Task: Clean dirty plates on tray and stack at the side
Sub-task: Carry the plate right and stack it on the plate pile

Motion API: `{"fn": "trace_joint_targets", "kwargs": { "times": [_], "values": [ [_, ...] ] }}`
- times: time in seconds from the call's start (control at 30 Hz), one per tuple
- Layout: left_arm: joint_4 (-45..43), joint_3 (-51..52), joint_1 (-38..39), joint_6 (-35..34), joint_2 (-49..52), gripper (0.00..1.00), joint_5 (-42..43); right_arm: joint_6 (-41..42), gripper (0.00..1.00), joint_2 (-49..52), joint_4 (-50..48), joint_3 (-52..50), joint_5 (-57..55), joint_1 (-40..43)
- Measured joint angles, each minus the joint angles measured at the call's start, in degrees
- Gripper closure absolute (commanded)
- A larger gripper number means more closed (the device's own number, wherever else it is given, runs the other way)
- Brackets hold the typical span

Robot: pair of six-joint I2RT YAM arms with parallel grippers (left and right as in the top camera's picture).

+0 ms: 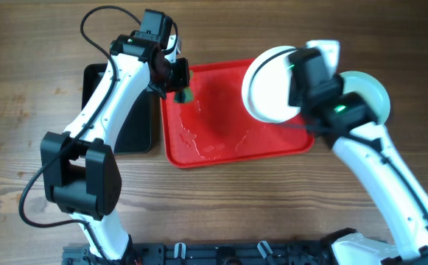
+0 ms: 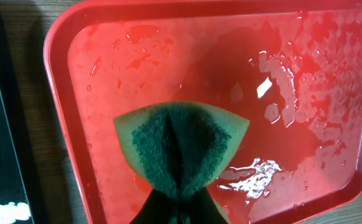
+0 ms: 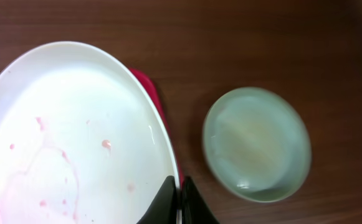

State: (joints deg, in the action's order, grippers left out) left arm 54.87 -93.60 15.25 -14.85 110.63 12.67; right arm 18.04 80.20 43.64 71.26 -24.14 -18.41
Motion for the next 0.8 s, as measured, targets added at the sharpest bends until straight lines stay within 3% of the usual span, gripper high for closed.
{"fn": "trace_joint_targets", "kwargs": {
  "times": [0.13,0.27,0.47,0.8],
  "values": [
    [-0.02,0.0,0.0,0.0,0.0,0.96,0.0,0.26,0.96,0.17,-0.63,0.0,16.0,12.61],
    [-0.02,0.0,0.0,0.0,0.0,0.96,0.0,0.39,0.96,0.17,-0.31,0.0,24.04,22.91],
    [-0.02,0.0,0.0,0.0,0.0,0.96,0.0,0.79,0.96,2.21,-0.24,0.0,27.56,36.35],
    [0.0,0.0,0.0,0.0,0.0,0.96,0.0,3.56,0.96,17.97,-3.21,0.0,28.15,45.55]
  ]
}}
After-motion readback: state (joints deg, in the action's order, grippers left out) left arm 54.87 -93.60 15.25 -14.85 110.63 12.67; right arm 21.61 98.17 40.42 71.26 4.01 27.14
